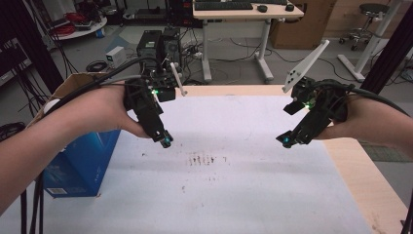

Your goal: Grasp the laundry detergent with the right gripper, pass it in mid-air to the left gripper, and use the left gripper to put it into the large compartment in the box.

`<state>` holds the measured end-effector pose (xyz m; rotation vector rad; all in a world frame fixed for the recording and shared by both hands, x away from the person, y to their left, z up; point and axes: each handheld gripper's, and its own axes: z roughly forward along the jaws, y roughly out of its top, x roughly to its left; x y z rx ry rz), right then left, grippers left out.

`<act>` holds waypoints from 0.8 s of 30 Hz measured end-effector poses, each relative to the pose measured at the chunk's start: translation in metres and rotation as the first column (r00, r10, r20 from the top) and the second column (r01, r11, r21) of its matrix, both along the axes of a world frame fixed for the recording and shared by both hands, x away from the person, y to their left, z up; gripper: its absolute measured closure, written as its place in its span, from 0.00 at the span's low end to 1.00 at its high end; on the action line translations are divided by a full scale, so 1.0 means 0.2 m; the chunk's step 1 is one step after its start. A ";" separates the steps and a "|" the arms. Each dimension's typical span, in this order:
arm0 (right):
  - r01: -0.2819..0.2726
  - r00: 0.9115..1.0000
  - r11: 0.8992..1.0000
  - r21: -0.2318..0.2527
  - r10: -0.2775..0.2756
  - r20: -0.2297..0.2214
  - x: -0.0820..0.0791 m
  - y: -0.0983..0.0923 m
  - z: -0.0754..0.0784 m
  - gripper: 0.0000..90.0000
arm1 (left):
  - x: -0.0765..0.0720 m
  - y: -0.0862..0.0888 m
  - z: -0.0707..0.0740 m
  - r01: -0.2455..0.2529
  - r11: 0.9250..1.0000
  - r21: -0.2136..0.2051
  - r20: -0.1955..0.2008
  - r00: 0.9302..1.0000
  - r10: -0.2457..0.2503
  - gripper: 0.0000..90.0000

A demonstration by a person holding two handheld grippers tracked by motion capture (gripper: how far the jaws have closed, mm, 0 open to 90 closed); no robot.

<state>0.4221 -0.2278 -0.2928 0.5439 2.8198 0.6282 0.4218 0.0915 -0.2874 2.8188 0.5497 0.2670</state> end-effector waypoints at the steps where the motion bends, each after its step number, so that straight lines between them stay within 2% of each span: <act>1: -0.004 1.000 1.000 -0.002 0.004 0.001 0.00 0.00 0.00 0.14 | 0.00 0.00 0.00 -0.004 1.000 -0.002 0.000 1.000 0.004 0.21; 24: -0.003 1.000 1.000 -0.006 0.003 -0.006 0.01 0.01 -0.02 0.14 | 0.01 0.00 -0.01 0.002 1.000 0.006 -0.006 1.000 -0.002 0.21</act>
